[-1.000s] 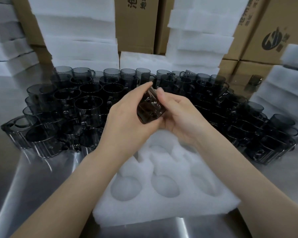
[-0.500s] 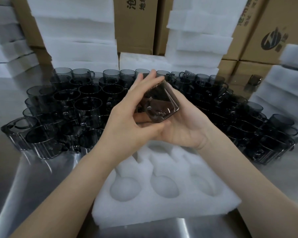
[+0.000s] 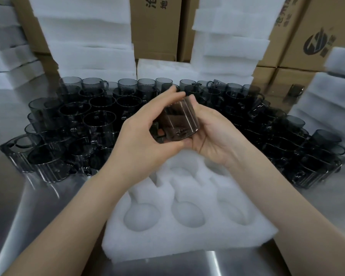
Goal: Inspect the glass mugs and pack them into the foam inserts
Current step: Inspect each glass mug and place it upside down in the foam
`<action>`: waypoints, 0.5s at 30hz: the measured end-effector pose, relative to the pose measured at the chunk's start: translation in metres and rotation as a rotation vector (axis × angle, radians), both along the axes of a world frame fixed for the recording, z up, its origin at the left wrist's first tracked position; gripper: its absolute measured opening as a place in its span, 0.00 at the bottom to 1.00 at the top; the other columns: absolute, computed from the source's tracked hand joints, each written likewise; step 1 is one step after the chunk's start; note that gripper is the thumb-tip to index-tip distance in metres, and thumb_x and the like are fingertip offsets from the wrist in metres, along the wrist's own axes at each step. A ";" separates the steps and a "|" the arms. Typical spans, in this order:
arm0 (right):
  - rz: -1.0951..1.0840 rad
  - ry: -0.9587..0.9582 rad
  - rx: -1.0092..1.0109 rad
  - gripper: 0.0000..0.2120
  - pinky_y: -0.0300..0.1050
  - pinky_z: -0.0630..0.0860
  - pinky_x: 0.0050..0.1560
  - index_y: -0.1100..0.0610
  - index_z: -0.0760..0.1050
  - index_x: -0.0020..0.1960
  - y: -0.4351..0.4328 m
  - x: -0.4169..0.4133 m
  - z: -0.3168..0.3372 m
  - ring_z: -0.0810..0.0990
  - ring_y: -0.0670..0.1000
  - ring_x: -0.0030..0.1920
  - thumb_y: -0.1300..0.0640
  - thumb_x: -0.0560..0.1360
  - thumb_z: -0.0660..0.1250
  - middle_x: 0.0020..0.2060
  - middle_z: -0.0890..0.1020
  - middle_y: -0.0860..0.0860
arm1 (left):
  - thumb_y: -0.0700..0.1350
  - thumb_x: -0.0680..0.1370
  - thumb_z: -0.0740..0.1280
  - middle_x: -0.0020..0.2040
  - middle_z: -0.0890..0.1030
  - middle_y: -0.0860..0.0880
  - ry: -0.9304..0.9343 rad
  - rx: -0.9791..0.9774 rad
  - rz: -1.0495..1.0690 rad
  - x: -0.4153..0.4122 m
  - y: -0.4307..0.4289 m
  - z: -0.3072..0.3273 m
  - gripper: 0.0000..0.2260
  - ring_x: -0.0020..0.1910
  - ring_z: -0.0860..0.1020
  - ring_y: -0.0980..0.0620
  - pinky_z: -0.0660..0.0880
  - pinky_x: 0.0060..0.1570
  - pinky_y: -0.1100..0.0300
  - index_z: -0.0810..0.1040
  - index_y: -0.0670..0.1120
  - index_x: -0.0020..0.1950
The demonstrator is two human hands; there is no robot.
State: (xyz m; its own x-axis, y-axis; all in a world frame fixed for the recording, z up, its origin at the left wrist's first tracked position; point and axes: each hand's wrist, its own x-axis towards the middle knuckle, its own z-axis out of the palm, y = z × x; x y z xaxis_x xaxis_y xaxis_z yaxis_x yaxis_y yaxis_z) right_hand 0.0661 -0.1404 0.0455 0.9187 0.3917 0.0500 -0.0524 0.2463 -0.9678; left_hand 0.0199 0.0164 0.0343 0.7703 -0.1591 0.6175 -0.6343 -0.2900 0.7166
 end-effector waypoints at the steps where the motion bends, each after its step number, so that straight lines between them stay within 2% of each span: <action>1: 0.030 -0.020 -0.016 0.25 0.62 0.76 0.57 0.59 0.75 0.63 -0.001 -0.002 0.003 0.81 0.61 0.55 0.41 0.77 0.58 0.56 0.81 0.62 | 0.35 0.66 0.77 0.71 0.72 0.54 0.018 -0.012 -0.022 0.000 0.002 0.002 0.36 0.71 0.68 0.60 0.68 0.70 0.56 0.70 0.55 0.69; 3: 0.099 -0.089 -0.057 0.29 0.60 0.76 0.58 0.61 0.73 0.64 -0.003 -0.004 0.008 0.79 0.62 0.57 0.40 0.73 0.61 0.57 0.79 0.64 | 0.37 0.66 0.77 0.70 0.73 0.53 0.054 -0.026 -0.070 -0.001 0.009 0.008 0.36 0.71 0.70 0.58 0.69 0.70 0.54 0.69 0.56 0.71; 4: 0.112 -0.137 -0.085 0.29 0.56 0.78 0.55 0.62 0.72 0.64 -0.004 -0.005 0.010 0.79 0.61 0.55 0.43 0.72 0.66 0.57 0.79 0.64 | 0.36 0.66 0.77 0.69 0.74 0.52 0.075 -0.023 -0.086 -0.002 0.013 0.011 0.37 0.69 0.71 0.58 0.71 0.68 0.55 0.69 0.55 0.71; 5: 0.104 -0.186 -0.116 0.25 0.53 0.79 0.52 0.62 0.72 0.63 -0.004 -0.006 0.013 0.80 0.59 0.53 0.50 0.72 0.72 0.54 0.81 0.62 | 0.35 0.66 0.78 0.68 0.75 0.53 0.098 -0.004 -0.087 -0.003 0.017 0.014 0.38 0.67 0.73 0.58 0.72 0.67 0.56 0.70 0.56 0.72; 6: 0.089 -0.223 -0.149 0.22 0.51 0.79 0.51 0.61 0.72 0.61 -0.005 -0.006 0.015 0.81 0.57 0.50 0.56 0.71 0.74 0.51 0.82 0.59 | 0.35 0.65 0.79 0.67 0.75 0.54 0.113 0.035 -0.069 -0.003 0.021 0.017 0.39 0.66 0.74 0.59 0.72 0.67 0.56 0.70 0.57 0.72; 8: 0.100 -0.251 -0.202 0.19 0.51 0.79 0.52 0.59 0.73 0.59 -0.005 -0.008 0.020 0.83 0.55 0.49 0.61 0.69 0.70 0.47 0.85 0.56 | 0.38 0.65 0.80 0.66 0.75 0.59 0.130 0.152 -0.005 -0.005 0.029 0.021 0.40 0.65 0.74 0.62 0.72 0.66 0.57 0.69 0.62 0.71; 10: 0.129 -0.252 -0.260 0.19 0.54 0.79 0.57 0.59 0.74 0.60 -0.005 -0.009 0.024 0.83 0.58 0.52 0.61 0.69 0.69 0.50 0.85 0.56 | 0.41 0.64 0.80 0.65 0.76 0.63 0.180 0.201 0.017 -0.010 0.036 0.024 0.40 0.64 0.74 0.65 0.72 0.66 0.59 0.68 0.66 0.69; 13: 0.160 -0.197 -0.274 0.21 0.59 0.75 0.63 0.59 0.76 0.62 -0.002 -0.009 0.025 0.80 0.63 0.59 0.63 0.68 0.66 0.58 0.81 0.62 | 0.36 0.68 0.76 0.60 0.79 0.64 0.250 -0.009 -0.022 -0.026 0.038 0.020 0.33 0.60 0.77 0.66 0.74 0.59 0.68 0.73 0.57 0.69; 15: 0.177 -0.163 -0.280 0.22 0.54 0.76 0.63 0.56 0.75 0.61 0.005 -0.010 0.023 0.80 0.59 0.60 0.62 0.67 0.64 0.58 0.81 0.59 | 0.30 0.70 0.73 0.55 0.82 0.62 0.207 -0.157 0.113 -0.038 0.033 0.012 0.29 0.56 0.79 0.65 0.75 0.57 0.69 0.76 0.52 0.66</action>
State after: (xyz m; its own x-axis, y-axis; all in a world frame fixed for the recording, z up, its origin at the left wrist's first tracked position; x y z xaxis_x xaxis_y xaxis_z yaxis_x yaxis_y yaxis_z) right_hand 0.0563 -0.1351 0.0686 0.8242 0.5632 0.0586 0.0900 -0.0280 -0.9955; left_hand -0.0180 0.0495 0.0459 0.8899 0.0202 0.4557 -0.4399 -0.2261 0.8691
